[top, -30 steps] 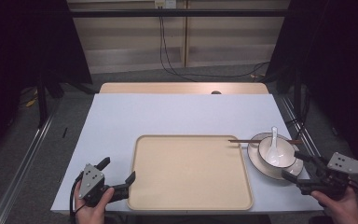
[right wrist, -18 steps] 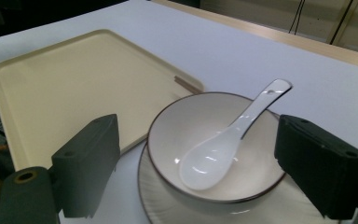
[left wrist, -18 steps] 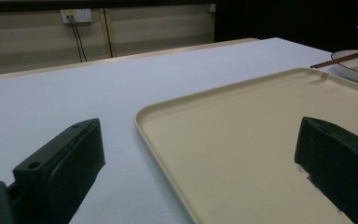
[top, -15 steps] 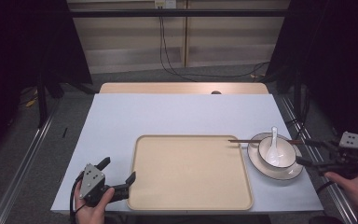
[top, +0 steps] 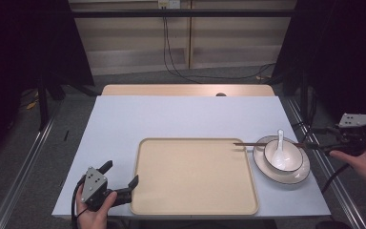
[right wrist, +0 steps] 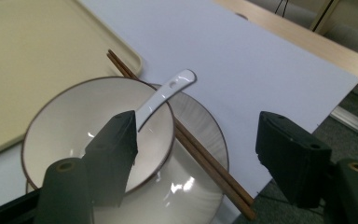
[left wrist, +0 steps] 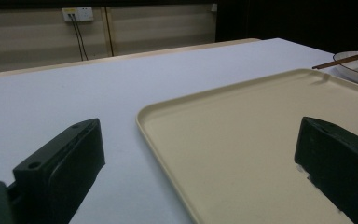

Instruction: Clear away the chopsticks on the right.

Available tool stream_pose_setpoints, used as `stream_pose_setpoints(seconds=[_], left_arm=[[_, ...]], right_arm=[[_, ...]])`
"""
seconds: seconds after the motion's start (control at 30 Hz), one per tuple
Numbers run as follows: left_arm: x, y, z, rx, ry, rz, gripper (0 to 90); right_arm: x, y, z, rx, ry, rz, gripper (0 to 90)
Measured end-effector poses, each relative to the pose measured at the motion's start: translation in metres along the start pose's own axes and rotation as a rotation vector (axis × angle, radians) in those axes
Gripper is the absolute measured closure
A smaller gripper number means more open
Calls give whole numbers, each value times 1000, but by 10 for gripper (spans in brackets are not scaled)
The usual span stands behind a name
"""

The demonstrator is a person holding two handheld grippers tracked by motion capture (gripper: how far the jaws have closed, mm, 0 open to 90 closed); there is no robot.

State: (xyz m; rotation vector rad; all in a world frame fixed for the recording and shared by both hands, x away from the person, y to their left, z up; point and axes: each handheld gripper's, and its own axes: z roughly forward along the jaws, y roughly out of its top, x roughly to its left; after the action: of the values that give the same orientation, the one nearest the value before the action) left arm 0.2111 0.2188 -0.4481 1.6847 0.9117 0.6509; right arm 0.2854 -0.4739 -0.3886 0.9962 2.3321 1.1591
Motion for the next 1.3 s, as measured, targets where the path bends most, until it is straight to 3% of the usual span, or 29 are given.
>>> stream_pose_setpoints(seconds=[0.07,0.13,0.17,0.2,0.23,0.27,0.43,0.47,0.83,1.3], left_arm=[[0,0,0,0,-1,0,15],[0,0,0,2,2,-2,15],[0,0,0,2,2,-2,15],[0,0,0,3,5,2,15],[0,0,0,3,5,2,15],[0,0,0,-1,0,1,15],[0,0,0,-4,2,3,15],[0,0,0,-3,2,5,15],[1,0,-1,-11,12,0,15],[1,0,-1,-8,5,-2,15]], right_arm=[[-7,2,4,33,-17,-5,314],[-20,4,13,84,-6,-9,379],[-20,4,13,84,-6,-9,379],[-26,5,20,128,36,-16,489],[-26,5,20,128,36,-16,489],[-30,8,26,153,60,-30,544],[-32,15,38,197,95,-60,629],[-34,18,45,239,118,-72,653],[-36,19,79,389,209,-113,736],[-34,17,86,405,213,-147,784]])
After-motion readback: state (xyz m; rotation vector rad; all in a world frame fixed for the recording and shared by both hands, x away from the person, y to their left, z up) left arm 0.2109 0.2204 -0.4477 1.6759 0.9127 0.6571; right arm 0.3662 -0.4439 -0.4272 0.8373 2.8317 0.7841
